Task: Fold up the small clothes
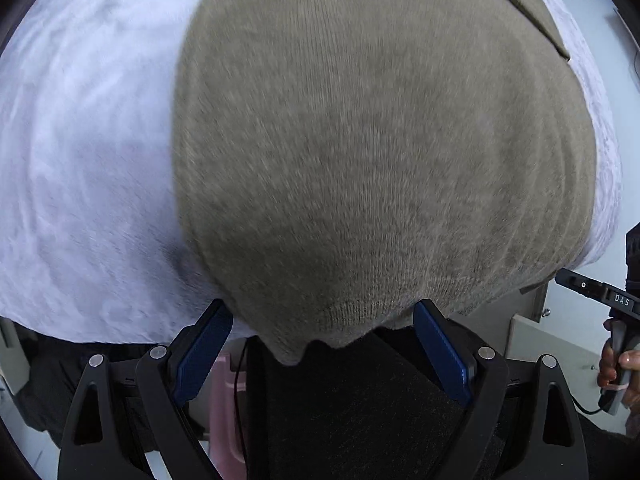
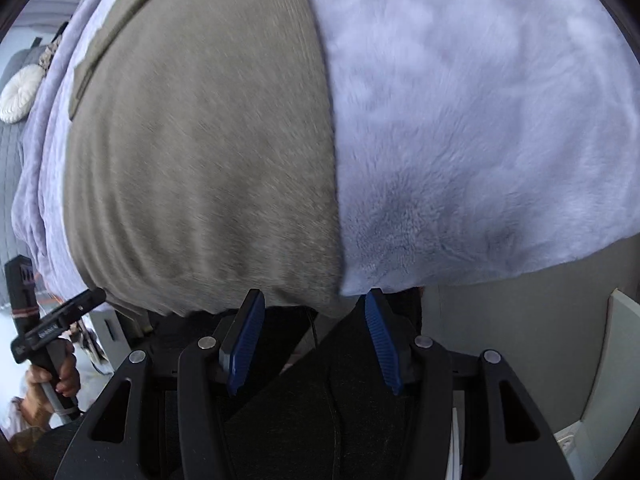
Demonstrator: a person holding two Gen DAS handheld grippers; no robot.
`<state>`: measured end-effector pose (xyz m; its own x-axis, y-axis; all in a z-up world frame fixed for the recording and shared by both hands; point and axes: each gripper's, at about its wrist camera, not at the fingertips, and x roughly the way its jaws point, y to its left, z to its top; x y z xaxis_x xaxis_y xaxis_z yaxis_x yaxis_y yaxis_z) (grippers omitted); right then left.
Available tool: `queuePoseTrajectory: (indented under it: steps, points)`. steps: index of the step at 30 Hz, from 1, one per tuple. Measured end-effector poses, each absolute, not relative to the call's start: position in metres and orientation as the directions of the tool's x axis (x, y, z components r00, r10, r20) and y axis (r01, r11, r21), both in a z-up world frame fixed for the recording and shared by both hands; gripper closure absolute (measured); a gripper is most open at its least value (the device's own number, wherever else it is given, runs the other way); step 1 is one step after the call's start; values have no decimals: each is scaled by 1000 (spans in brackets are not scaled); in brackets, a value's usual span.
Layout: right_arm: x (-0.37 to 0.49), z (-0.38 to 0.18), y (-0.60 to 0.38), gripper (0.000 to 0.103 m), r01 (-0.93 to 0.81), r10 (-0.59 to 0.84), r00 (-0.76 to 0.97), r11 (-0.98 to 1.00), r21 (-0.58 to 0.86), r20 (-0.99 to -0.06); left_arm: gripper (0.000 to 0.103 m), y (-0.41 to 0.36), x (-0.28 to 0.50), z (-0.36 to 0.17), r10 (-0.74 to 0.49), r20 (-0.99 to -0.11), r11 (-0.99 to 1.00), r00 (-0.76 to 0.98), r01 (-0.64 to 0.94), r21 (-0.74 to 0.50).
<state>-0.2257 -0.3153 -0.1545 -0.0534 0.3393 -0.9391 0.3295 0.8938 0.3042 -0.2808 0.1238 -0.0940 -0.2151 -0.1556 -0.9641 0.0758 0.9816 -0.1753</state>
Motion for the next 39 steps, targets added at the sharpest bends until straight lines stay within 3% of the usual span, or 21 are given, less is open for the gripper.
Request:
queuePoseTrajectory:
  steps: [3,4,5,6,7,8,9,14,26,30,32,33,34,36,39]
  points:
    - [-222,-166,-309,47,304,361,-46,893,331,-931,12,123,-275,-107,-123,-964,984,-235,93,-149]
    - [-221,-168,-307,47,308,370,-47,889,339,-928,30,123,-274,-104,-112,-968,984,-227,107,-139]
    - [-220,-168,-306,46,316,383,-48,882,350,-922,54,118,-267,-107,-110,-964,983,-240,119,-141]
    - [-221,-167,-306,50,325,399,-52,874,363,-915,67,112,-266,-106,-125,-958,979,-256,125,-162]
    - [-222,-164,-306,73,331,410,-48,867,373,-911,87,116,-265,-101,-167,-951,972,-260,121,-204]
    - [-223,-160,-307,88,338,425,-42,858,387,-904,89,118,-259,-96,-193,-945,965,-264,121,-231]
    - [-224,-154,-308,93,351,448,-33,842,409,-894,90,123,-256,-88,-217,-940,959,-262,124,-256]
    - [-224,-108,-306,97,354,576,89,744,566,-813,91,136,-221,-38,-375,-902,903,-215,133,-408]
    - [-198,-57,-312,100,450,631,367,523,724,-684,91,149,-143,5,-505,-840,798,-197,263,-542]
    - [-199,-64,-301,99,514,592,254,588,625,-765,91,144,-135,-11,-478,-844,805,-243,263,-531]
    - [-204,-76,-305,94,583,588,209,567,582,-781,91,145,-133,-16,-469,-844,811,-261,250,-528]
    - [-207,-82,-306,83,608,593,200,550,573,-780,91,144,-133,-17,-466,-844,813,-264,250,-526]
    - [-210,-87,-308,42,625,595,189,541,562,-782,91,146,-132,-16,-462,-847,815,-264,250,-523]
    - [-213,-94,-309,1,648,601,137,547,530,-788,91,135,-133,-22,-445,-857,826,-259,252,-505]
    - [-203,-107,-301,10,641,649,84,546,540,-756,91,131,-134,-22,-422,-872,850,-249,226,-476]
